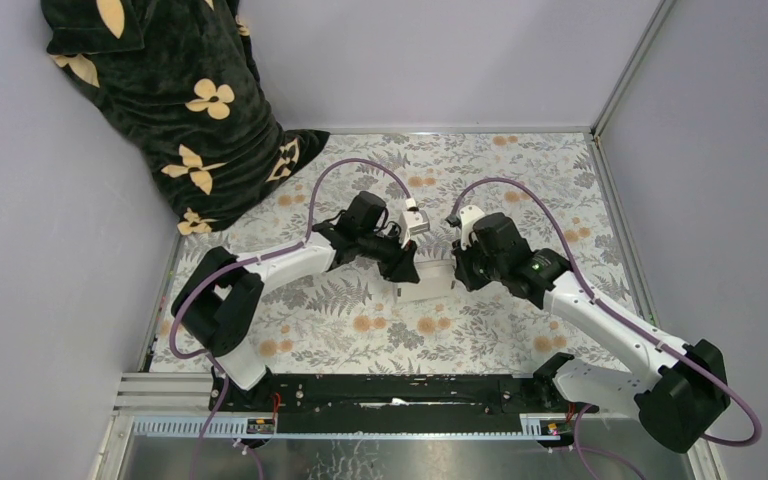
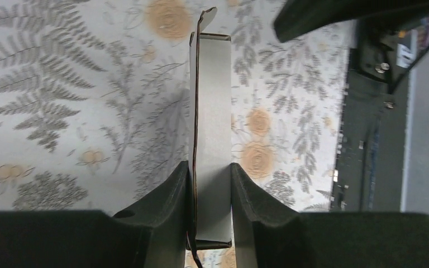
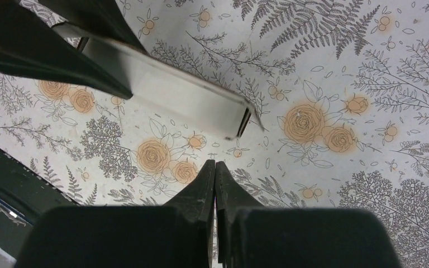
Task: Fold the paper box
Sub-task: Close the paper box at the center of the board.
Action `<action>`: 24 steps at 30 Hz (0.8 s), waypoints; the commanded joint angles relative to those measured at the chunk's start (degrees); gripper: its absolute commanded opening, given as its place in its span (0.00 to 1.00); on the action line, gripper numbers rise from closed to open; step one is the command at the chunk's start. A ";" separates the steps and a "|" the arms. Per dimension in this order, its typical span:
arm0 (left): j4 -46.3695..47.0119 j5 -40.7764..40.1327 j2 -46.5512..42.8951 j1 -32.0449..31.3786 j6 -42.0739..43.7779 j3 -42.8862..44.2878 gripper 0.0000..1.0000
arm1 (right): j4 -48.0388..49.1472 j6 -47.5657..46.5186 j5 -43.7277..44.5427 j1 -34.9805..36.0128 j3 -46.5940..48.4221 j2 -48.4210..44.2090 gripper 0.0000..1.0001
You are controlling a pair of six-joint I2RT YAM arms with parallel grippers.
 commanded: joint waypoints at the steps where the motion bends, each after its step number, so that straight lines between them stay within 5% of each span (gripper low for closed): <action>1: 3.12 -10.19 -1.18 -0.97 1.76 0.50 0.27 | 3.06 1.55 -0.32 0.76 -0.08 0.43 0.03; 6: 2.62 -12.22 -0.46 -1.86 2.42 0.59 0.27 | 3.32 1.55 0.58 0.74 -0.31 0.67 0.04; 9: 2.49 -12.75 -0.20 -2.14 3.49 0.19 0.26 | 5.16 1.31 2.60 0.64 -1.53 0.04 0.23; 17: -1.32 -14.31 2.02 -2.23 5.36 0.43 0.26 | 24.10 -1.58 -2.81 -4.81 -10.50 1.05 0.29; 24: -2.17 -12.94 5.01 -0.87 5.71 0.87 0.25 | 37.49 -5.23 -0.52 -10.11 -18.79 -3.38 0.48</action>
